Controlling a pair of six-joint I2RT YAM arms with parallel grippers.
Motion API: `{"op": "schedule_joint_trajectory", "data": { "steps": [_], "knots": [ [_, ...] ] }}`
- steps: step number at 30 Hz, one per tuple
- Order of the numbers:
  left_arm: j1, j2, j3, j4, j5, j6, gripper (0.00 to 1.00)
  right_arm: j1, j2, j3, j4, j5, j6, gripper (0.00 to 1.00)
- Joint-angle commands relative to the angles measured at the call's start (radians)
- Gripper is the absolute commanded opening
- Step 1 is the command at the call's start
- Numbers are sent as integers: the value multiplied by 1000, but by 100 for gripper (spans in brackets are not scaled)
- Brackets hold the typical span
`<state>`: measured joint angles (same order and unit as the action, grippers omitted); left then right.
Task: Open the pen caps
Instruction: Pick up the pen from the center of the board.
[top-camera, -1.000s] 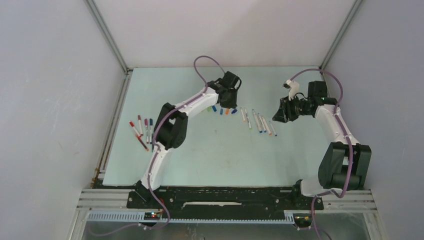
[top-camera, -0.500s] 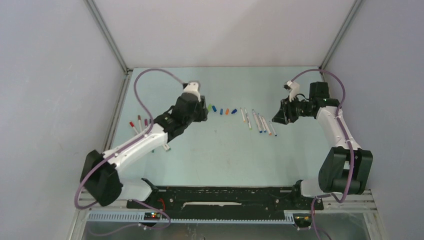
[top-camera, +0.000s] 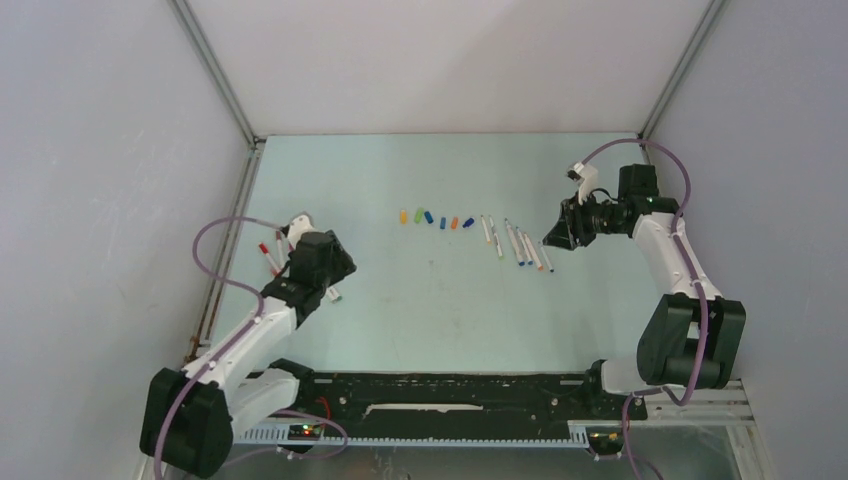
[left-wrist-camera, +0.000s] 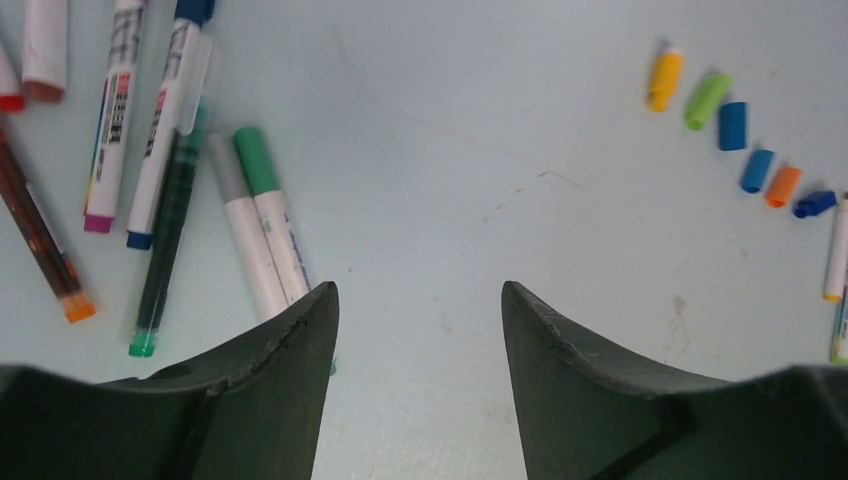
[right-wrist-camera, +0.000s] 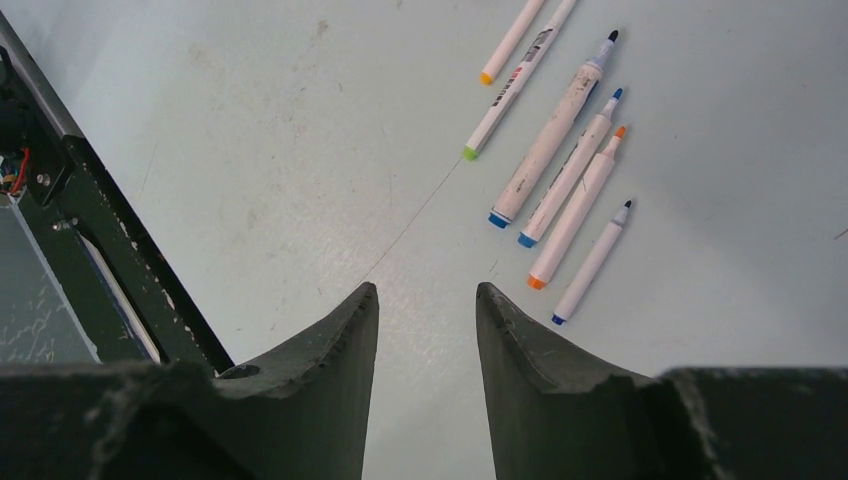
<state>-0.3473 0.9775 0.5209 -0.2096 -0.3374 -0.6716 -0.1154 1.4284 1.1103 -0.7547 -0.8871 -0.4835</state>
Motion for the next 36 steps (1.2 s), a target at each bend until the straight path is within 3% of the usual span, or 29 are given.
{"op": "schedule_joint_trajectory", "data": {
  "steps": [1, 4, 11, 36],
  "knots": [
    [89, 93, 10, -15, 93, -97, 63, -4, -26, -3, 0, -19, -16, 44],
    [117, 187, 55, -60, 104, -92, 53, -4, -25, -3, 0, -18, -16, 43],
    [125, 338, 152, -153, 87, -93, 45, -4, -22, -4, -1, -19, -17, 44],
    [126, 471, 264, -266, 63, -52, 42, -4, -19, -3, -3, -20, -20, 44]
  ]
}}
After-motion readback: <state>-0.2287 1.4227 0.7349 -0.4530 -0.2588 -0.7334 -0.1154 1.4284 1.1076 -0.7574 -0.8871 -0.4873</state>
